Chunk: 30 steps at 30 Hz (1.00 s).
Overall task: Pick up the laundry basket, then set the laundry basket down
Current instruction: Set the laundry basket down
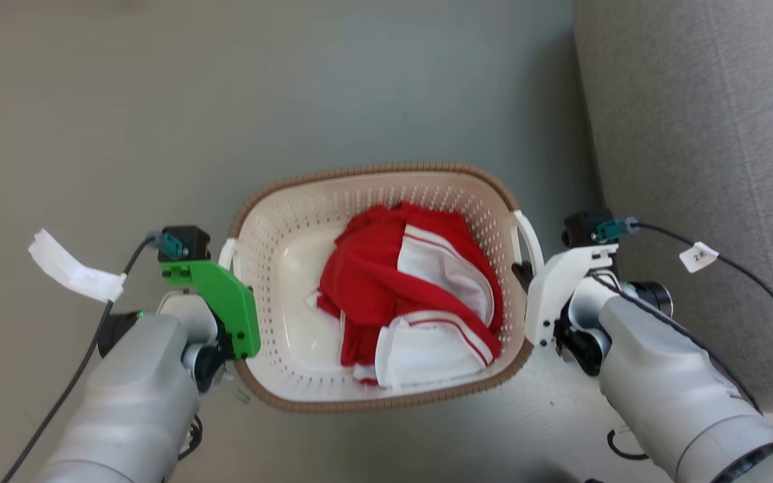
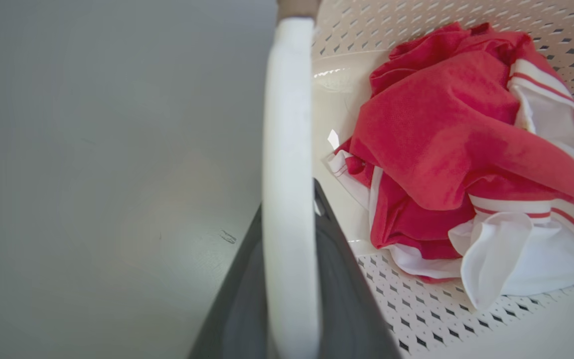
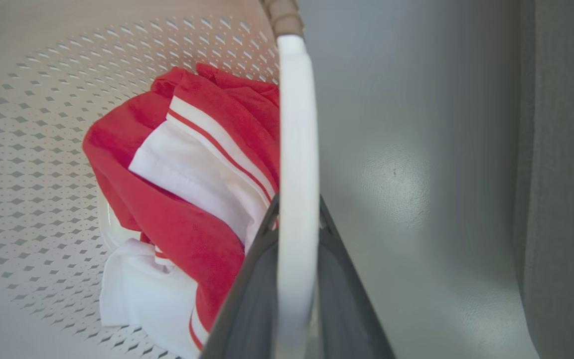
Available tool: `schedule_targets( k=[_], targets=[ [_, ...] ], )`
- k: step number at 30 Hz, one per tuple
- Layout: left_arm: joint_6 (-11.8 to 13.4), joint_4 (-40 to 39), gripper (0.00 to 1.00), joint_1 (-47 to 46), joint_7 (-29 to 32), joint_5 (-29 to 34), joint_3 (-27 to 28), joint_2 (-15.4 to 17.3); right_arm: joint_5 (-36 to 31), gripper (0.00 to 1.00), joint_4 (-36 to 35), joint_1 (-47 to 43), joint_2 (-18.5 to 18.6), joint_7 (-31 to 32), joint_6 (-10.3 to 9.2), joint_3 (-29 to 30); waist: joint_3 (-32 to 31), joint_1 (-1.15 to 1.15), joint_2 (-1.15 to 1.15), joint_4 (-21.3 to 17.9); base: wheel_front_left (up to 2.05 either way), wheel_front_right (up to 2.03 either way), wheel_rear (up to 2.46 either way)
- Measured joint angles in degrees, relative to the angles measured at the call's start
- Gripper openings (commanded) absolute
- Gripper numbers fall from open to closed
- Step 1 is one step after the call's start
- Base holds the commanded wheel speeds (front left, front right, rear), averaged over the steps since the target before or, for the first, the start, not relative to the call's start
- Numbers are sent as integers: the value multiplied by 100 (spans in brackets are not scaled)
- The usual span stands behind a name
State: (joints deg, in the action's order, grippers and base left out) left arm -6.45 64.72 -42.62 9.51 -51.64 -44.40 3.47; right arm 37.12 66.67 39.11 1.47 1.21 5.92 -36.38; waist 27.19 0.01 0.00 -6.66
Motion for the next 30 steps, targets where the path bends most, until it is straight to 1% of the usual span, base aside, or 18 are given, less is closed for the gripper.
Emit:
schedule_targets(
  k=[5, 6, 10, 15, 22, 30],
  targets=[
    [40, -9, 0, -328, -204, 49, 5, 2, -33, 0, -23, 261, 23, -167, -12, 42, 410, 0, 0, 42, 0, 0, 0],
    [49, -15, 0, -393, -237, 56, 3, 2, -38, 0, -38, 311, 30, -212, -51, 47, 494, 0, 0, 51, 0, 0, 0],
    [51, -31, 0, -667, -394, 146, 40, 8, -41, 0, -71, 526, 53, -356, -98, 74, 823, 0, 0, 86, 0, 0, 0],
    [51, -34, 0, -921, -636, 153, 105, 23, -47, 0, -98, 751, 75, -545, -100, 111, 1225, 0, 0, 127, 0, 0, 0],
    [49, -19, 0, -1066, -962, 276, 107, 47, -90, 0, -91, 906, 79, -792, -105, 172, 1691, 0, 0, 182, 0, 0, 0],
    [42, 59, 0, -1182, -1213, 344, 35, 34, -89, 0, -33, 1030, 86, -1006, -119, 223, 2055, 0, 0, 243, 0, 0, 0]
  ],
)
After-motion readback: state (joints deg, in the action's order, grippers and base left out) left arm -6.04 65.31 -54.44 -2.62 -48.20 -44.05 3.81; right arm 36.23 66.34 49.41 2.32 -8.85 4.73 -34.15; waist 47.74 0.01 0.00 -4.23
